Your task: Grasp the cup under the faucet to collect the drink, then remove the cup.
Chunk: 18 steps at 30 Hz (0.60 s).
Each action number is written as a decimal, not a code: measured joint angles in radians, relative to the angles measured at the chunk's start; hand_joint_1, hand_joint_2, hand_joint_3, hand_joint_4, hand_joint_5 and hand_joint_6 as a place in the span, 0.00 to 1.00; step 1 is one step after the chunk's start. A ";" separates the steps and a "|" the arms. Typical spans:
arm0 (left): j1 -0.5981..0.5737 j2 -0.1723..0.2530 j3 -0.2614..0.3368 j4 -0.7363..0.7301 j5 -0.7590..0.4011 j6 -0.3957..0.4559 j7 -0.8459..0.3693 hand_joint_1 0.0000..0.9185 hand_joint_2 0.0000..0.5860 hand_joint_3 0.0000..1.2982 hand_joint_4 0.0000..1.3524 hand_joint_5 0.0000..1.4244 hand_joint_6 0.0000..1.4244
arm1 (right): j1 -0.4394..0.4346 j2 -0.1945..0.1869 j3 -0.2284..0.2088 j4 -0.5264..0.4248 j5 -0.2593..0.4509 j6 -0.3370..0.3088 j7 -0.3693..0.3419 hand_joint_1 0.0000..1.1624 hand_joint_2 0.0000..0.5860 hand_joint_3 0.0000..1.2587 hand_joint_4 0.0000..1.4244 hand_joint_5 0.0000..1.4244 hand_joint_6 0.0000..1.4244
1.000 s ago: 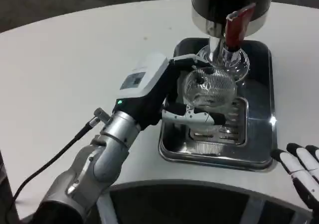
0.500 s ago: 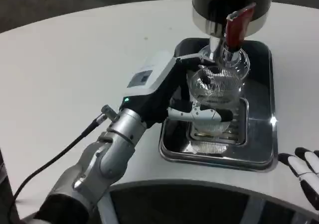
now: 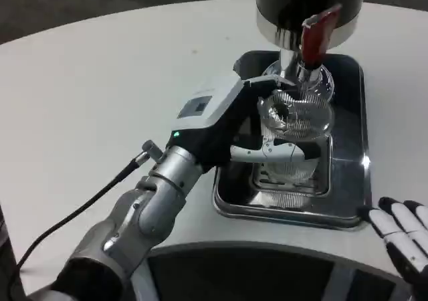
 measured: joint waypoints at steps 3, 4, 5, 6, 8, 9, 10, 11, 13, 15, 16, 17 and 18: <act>-0.001 0.000 -0.001 0.000 0.000 0.000 0.000 0.41 0.18 0.36 0.39 0.61 0.90 | 0.000 0.000 0.043 0.000 0.000 -0.045 0.001 0.45 0.77 0.05 0.00 0.00 0.00; -0.001 0.000 -0.002 0.000 0.000 0.000 0.000 0.41 0.18 0.35 0.38 0.59 0.89 | 0.000 0.000 0.057 0.000 0.000 -0.061 0.001 0.45 0.77 0.05 0.00 0.00 0.00; -0.001 0.000 -0.002 0.000 0.000 0.000 0.000 0.40 0.18 0.35 0.37 0.58 0.88 | 0.001 0.000 0.063 0.000 0.000 -0.069 0.002 0.45 0.77 0.05 0.00 0.00 0.00; -0.001 0.000 -0.002 0.000 0.000 0.000 0.000 0.39 0.18 0.34 0.36 0.56 0.86 | 0.001 0.000 0.070 0.000 0.000 -0.077 0.003 0.45 0.77 0.05 0.00 0.00 0.00; -0.001 0.000 -0.002 0.000 0.000 0.003 -0.002 0.36 0.18 0.32 0.34 0.53 0.85 | 0.008 0.000 0.092 0.000 0.000 -0.100 0.005 0.45 0.77 0.05 0.00 0.00 0.00; -0.001 0.000 -0.003 0.000 0.000 0.003 -0.005 0.35 0.18 0.31 0.33 0.53 0.85 | 0.012 0.000 0.102 0.000 0.000 -0.113 0.006 0.45 0.77 0.05 0.00 0.00 0.00; -0.001 0.000 -0.003 0.000 -0.001 0.004 -0.006 0.34 0.19 0.31 0.32 0.52 0.85 | 0.014 0.000 0.108 0.000 0.000 -0.120 0.006 0.45 0.77 0.05 0.00 0.00 0.00; -0.001 0.000 -0.003 0.000 -0.001 0.005 -0.007 0.33 0.17 0.30 0.31 0.51 0.84 | 0.016 0.000 0.114 0.000 0.000 -0.126 0.006 0.45 0.77 0.05 0.00 0.00 0.00; -0.001 0.000 -0.003 -0.002 -0.001 0.005 -0.012 0.31 0.17 0.27 0.28 0.48 0.81 | 0.021 0.000 0.126 0.000 0.000 -0.134 0.006 0.45 0.77 0.05 0.00 0.00 0.00; -0.001 0.000 -0.003 -0.005 -0.002 0.005 -0.021 0.30 0.16 0.25 0.25 0.46 0.80 | 0.025 0.000 0.132 0.000 0.000 -0.138 0.006 0.45 0.77 0.05 0.00 0.00 0.00; -0.001 0.000 -0.003 -0.007 -0.002 0.005 -0.027 0.29 0.15 0.24 0.24 0.45 0.80 | 0.028 0.000 0.135 0.000 0.000 -0.140 0.006 0.45 0.77 0.05 0.00 0.00 0.00; -0.001 0.000 -0.003 -0.010 -0.003 0.005 -0.034 0.28 0.15 0.24 0.23 0.44 0.79 | 0.031 0.000 0.136 0.000 0.000 -0.140 0.006 0.45 0.77 0.05 0.00 0.00 0.00; -0.001 0.000 -0.003 -0.015 -0.003 0.005 -0.039 0.28 0.15 0.24 0.23 0.44 0.79 | 0.033 0.000 0.137 0.000 -0.001 -0.140 0.006 0.45 0.77 0.05 0.00 0.00 0.00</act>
